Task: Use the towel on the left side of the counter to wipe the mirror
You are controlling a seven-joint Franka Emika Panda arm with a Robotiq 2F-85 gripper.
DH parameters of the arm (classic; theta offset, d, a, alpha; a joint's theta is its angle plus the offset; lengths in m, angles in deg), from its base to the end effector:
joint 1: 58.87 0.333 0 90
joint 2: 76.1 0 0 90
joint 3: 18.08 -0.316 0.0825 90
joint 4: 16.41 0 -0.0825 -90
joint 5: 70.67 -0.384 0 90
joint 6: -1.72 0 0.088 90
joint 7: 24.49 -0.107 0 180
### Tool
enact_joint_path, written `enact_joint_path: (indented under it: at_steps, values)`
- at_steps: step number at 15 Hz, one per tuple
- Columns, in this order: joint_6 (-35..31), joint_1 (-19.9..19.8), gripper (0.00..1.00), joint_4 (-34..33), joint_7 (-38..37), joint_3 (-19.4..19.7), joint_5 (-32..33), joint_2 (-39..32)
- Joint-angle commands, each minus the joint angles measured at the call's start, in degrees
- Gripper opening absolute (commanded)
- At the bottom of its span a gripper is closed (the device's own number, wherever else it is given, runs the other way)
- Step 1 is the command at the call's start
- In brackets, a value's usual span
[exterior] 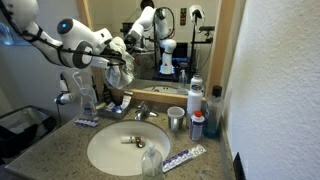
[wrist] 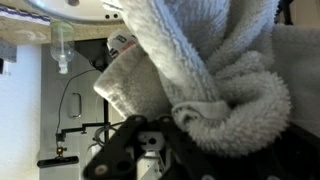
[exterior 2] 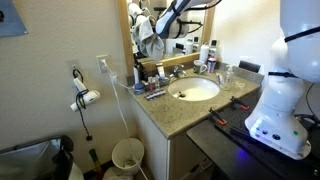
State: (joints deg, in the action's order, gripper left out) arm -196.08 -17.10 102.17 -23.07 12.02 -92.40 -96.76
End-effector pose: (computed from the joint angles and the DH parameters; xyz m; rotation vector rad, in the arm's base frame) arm 0.6201 0.1160 0.4115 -2.6580 0.0908 -1.5968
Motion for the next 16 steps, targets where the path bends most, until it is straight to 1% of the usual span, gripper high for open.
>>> enact_joint_path:
  at_steps: [1,6,9,13,16]
  values:
    - [-0.25,0.46,0.08,0.56,-4.08,0.84,-0.47,-4.26]
    - [-0.29,0.39,0.08,-0.12,-9.17,0.63,0.36,-9.56]
    - [-0.09,2.11,0.08,-1.24,-9.78,2.58,0.23,-10.51]
    - [-0.09,6.56,0.08,-2.08,-9.11,7.6,-0.2,-9.67]
    - [-0.16,11.32,0.08,-1.99,-8.97,12.61,-0.38,-8.83]
